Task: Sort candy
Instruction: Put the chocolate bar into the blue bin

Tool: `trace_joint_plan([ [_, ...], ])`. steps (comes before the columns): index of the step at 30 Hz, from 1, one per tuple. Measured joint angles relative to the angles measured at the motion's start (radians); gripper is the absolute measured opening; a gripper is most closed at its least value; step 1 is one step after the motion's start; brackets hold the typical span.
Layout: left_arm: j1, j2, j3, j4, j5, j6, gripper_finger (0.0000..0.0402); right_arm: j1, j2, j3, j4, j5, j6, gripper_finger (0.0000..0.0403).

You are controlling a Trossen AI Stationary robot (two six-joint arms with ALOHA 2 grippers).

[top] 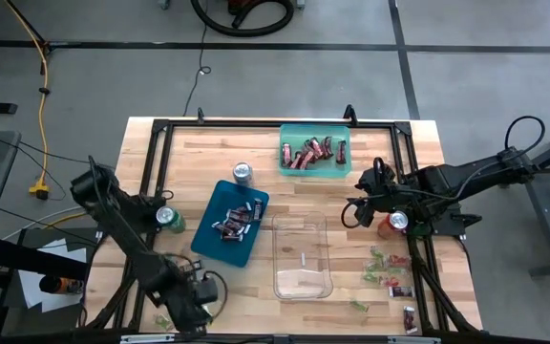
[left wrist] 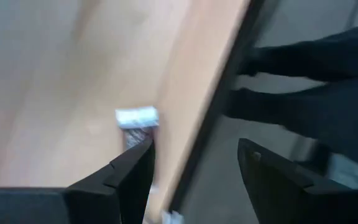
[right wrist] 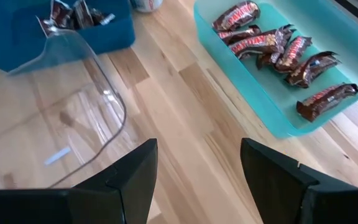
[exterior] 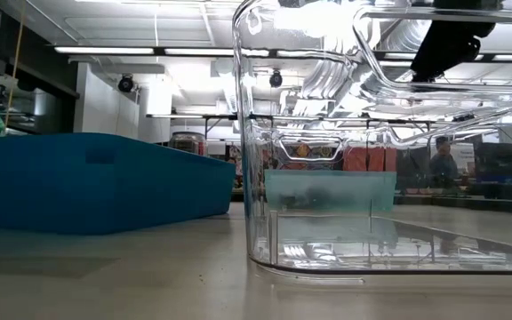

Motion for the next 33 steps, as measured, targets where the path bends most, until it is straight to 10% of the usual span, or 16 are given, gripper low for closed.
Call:
trace_joint_plan([
  [19, -0.073, 0.272, 0.082, -0.142, -0.022, 0.035, 0.0210, 0.000, 0.000, 0.000, -0.020, -0.002, 0.000, 0.0224],
  [26, -0.028, 0.243, 0.077, -0.163, -0.004, 0.004, 0.0035, 0.000, 0.000, 0.000, -0.021, -0.002, 0.003, 0.0224],
  [33, -0.004, 0.095, 0.075, -0.247, -0.088, 0.097, 0.0003, 0.000, 0.000, 0.000, -0.021, 0.014, 0.017, 0.0224],
])
